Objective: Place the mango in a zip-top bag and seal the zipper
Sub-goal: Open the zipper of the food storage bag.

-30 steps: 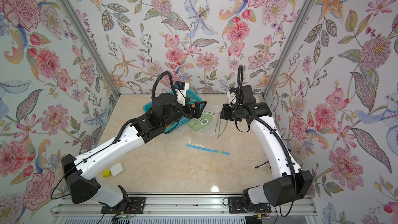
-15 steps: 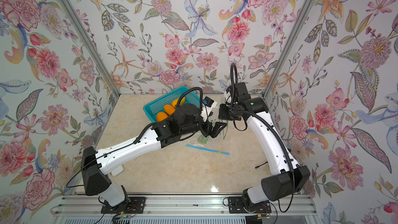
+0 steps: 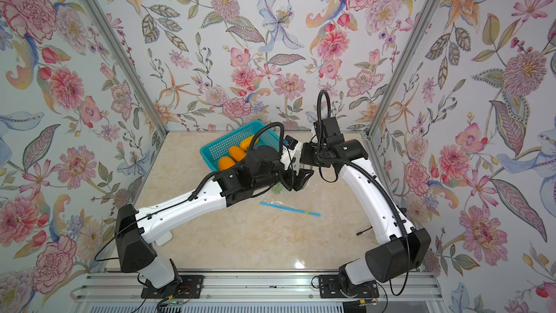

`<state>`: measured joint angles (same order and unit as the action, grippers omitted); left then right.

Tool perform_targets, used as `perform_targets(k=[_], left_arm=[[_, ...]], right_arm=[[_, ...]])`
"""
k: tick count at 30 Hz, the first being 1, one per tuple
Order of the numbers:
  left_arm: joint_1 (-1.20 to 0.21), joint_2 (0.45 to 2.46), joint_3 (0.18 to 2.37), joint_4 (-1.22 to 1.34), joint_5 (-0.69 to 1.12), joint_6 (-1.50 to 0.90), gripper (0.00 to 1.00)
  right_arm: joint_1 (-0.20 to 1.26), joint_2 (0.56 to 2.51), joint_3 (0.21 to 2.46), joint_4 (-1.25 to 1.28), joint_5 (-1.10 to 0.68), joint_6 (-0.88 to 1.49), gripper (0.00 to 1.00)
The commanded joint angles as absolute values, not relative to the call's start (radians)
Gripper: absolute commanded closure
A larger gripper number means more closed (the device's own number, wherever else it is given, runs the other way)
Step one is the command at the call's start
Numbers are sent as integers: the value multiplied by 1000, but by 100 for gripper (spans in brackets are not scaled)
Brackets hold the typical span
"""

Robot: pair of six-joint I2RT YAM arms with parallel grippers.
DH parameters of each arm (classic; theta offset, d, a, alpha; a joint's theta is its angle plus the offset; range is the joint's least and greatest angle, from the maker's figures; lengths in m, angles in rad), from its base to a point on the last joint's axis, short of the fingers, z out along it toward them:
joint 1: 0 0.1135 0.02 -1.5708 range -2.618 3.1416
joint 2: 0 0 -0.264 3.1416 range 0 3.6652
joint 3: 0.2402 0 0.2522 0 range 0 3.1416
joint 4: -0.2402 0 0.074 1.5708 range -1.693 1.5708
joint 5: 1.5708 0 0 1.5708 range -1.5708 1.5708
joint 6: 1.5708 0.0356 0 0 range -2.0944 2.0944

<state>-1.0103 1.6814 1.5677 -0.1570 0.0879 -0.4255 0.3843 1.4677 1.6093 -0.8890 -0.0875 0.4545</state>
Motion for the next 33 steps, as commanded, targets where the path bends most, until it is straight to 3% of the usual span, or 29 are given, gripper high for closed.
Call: perform_targets(k=[1, 8, 13, 15, 19, 23, 27, 33], left_arm=[[-1010, 1695, 1559, -200, 18, -440, 24], [-970, 1667, 1521, -177, -9, -490, 57], [-950, 1676, 1511, -170, -23, -528, 69], [-941, 1679, 1511, -156, -18, -535, 69], [-930, 1702, 1547, -146, 13, -527, 56], [-924, 1737, 1599, -161, 40, -517, 54], [-918, 1774, 1652, -196, 49, -515, 57], [-887, 1797, 1687, -218, 35, -556, 73]], right_arm=[[391, 1430, 1592, -844, -62, 491, 100], [397, 1420, 1554, -830, -64, 495, 100], [405, 1399, 1505, -794, -73, 510, 100], [408, 1391, 1484, -777, -91, 509, 100], [414, 1375, 1442, -729, -131, 499, 100], [418, 1355, 1423, -698, -138, 477, 100], [422, 1344, 1417, -689, -140, 457, 100], [436, 1333, 1403, -679, -144, 433, 100]])
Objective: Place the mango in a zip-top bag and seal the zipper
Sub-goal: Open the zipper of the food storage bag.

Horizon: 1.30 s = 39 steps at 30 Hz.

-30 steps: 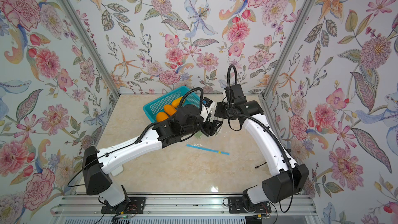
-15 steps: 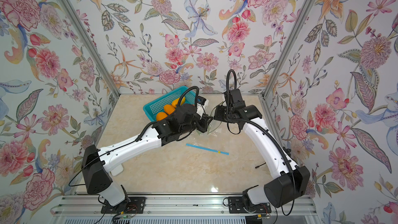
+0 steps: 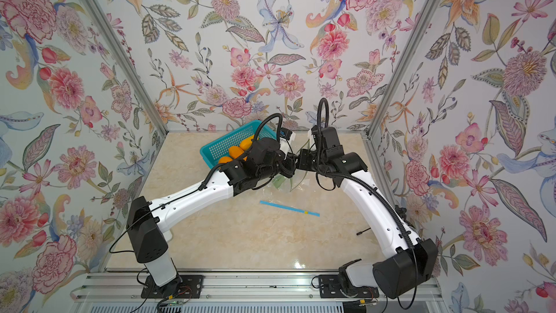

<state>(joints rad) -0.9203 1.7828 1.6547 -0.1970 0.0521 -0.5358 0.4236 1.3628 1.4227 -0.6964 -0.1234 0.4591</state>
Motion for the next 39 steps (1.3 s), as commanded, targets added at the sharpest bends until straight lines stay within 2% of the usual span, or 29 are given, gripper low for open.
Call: perform_targets(k=[1, 8, 10, 12, 15, 17, 22, 24, 29, 33, 35, 39], left_arm=[[-882, 1795, 1690, -218, 22, -562, 77], [-877, 1749, 1700, -225, -102, -557, 100], [-881, 1731, 1689, -219, -131, -548, 100], [-884, 1719, 1672, -204, -144, -533, 100], [-903, 1720, 1654, -180, -165, -512, 100], [-925, 1726, 1650, -163, -202, -490, 100], [-955, 1734, 1617, -93, -230, -477, 100], [-956, 1736, 1597, -65, -204, -492, 100], [-956, 1745, 1595, -39, -167, -497, 100], [-951, 1751, 1613, -43, -149, -502, 100], [-947, 1750, 1622, -53, -151, -500, 100], [-937, 1744, 1621, -69, -175, -506, 100]], right_arm=[[436, 1332, 1398, -678, -145, 431, 100], [436, 1331, 1378, -723, -91, 433, 100], [437, 1335, 1380, -753, -54, 435, 100], [437, 1335, 1381, -780, -8, 446, 92], [437, 1331, 1380, -811, 41, 468, 87], [442, 1331, 1387, -842, 90, 481, 71], [443, 1322, 1370, -901, 250, 508, 50], [441, 1327, 1362, -892, 263, 520, 46], [446, 1363, 1396, -819, 290, 536, 40], [444, 1374, 1385, -706, 287, 540, 31], [429, 1390, 1387, -700, 298, 538, 32], [403, 1390, 1361, -698, 358, 532, 39]])
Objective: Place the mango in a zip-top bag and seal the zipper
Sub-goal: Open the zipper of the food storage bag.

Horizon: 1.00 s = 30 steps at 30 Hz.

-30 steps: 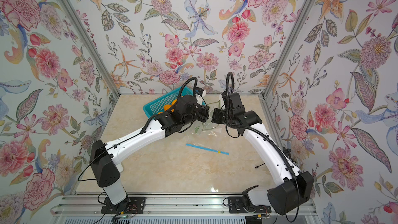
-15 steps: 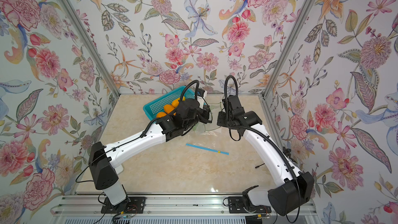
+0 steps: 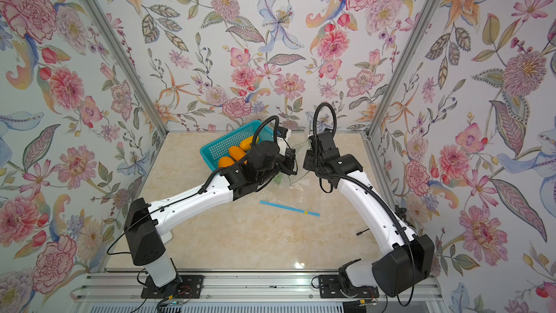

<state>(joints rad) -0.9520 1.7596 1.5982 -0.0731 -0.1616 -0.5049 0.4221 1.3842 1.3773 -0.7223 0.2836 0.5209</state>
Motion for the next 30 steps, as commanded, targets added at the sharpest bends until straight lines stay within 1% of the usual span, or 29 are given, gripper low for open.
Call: perform_targets(k=[1, 6, 10, 11, 13, 16, 19, 21, 25, 27, 30], left_arm=[[-935, 1743, 1622, -76, -190, -509, 100], [-923, 1736, 1612, -85, -275, -532, 100], [-913, 1730, 1617, -84, -313, -535, 100], [-909, 1726, 1617, -84, -314, -536, 100], [-906, 1720, 1620, -81, -310, -524, 100], [-903, 1724, 1656, -90, -294, -497, 100], [-897, 1743, 1745, -145, -297, -460, 100], [-888, 1764, 1838, -211, -314, -432, 100], [-870, 1794, 2010, -334, -356, -381, 100], [-865, 1810, 2111, -412, -413, -346, 100], [-862, 1814, 2211, -488, -543, -286, 100]], right_arm=[[397, 1388, 1352, -699, 370, 531, 41], [357, 1364, 1318, -707, 382, 531, 42], [338, 1343, 1320, -707, 344, 503, 41], [336, 1340, 1322, -707, 319, 489, 40], [339, 1335, 1334, -697, 237, 449, 33], [368, 1334, 1370, -680, 71, 401, 27], [405, 1332, 1427, -673, -52, 376, 23], [419, 1323, 1467, -667, -119, 363, 16], [420, 1309, 1563, -655, -205, 345, 10], [415, 1303, 1615, -646, -234, 336, 5], [395, 1295, 1658, -599, -303, 345, 2]])
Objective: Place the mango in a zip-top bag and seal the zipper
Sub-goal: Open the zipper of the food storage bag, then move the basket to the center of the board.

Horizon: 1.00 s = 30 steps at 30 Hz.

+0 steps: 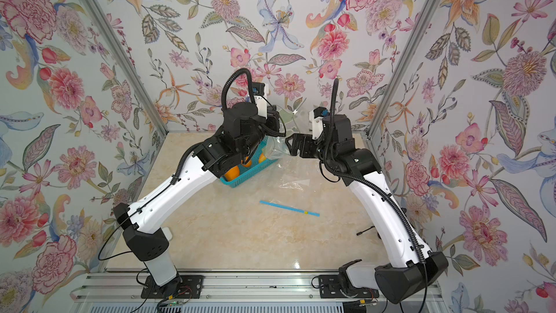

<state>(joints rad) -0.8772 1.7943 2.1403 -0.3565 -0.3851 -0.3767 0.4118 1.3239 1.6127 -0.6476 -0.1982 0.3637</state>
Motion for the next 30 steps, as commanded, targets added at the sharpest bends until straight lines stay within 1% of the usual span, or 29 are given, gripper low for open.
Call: perform_targets(k=[1, 4, 7, 9, 16, 20, 24, 30], left_arm=[[-861, 1809, 2228, -502, -589, -270, 100], [-839, 1781, 2245, -555, -702, -256, 100], [-816, 1738, 2210, -598, -777, -265, 100], [-803, 1696, 2160, -618, -824, -284, 100], [-735, 1485, 1931, -635, -915, -355, 100], [-704, 1434, 1882, -725, -964, -406, 100], [-612, 1376, 1773, -782, -939, -497, 100], [-517, 1327, 1596, -775, -863, -588, 100]], right_arm=[[388, 1294, 1660, -576, -332, 357, 2], [369, 1299, 1642, -481, -451, 406, 1], [363, 1318, 1586, -282, -628, 511, 0], [376, 1346, 1571, -182, -684, 567, 1], [413, 1486, 1575, -185, -566, 511, 14], [467, 1595, 1604, -208, -442, 445, 15], [525, 1750, 1704, -277, -348, 388, 18], [601, 2017, 1950, -478, -146, 268, 24]])
